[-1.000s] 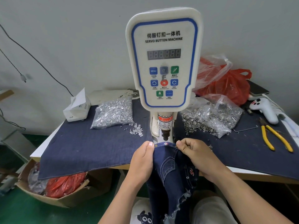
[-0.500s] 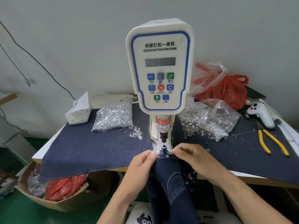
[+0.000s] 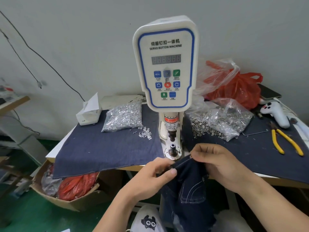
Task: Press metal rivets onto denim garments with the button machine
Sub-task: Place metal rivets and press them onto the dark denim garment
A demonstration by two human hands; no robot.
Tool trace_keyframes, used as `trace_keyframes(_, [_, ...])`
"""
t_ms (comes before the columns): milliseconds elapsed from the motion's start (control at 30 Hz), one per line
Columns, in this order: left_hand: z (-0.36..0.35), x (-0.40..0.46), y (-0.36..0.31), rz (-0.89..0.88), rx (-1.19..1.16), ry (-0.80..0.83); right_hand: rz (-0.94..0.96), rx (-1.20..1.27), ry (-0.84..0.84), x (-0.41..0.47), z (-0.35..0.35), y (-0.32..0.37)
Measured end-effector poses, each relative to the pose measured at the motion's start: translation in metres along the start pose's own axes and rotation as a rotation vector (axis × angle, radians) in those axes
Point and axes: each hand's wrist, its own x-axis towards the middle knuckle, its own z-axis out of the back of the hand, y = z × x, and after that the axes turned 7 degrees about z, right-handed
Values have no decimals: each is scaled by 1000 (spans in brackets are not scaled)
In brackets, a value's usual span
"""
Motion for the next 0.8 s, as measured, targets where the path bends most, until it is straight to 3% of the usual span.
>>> trace_keyframes(100, [-1, -1, -3, -30, -221, -28, -61, 13, 0, -1, 5, -2])
trace_keyframes(267, [-11, 7, -5, 30, -501, -43, -142, -302, 81, -2, 7, -11])
trace_keyframes(467, [-15, 22, -3, 48, -211, -143, -138, -648, -57, 14, 23, -11])
trace_keyframes(633, [-12, 22, 9, 11, -51, -251, 30, -1316, -479, 51, 55, -8])
trace_keyframes(800, [-1, 24, 17, -10, -30, -354, -30, -1506, -446, 86, 74, -16])
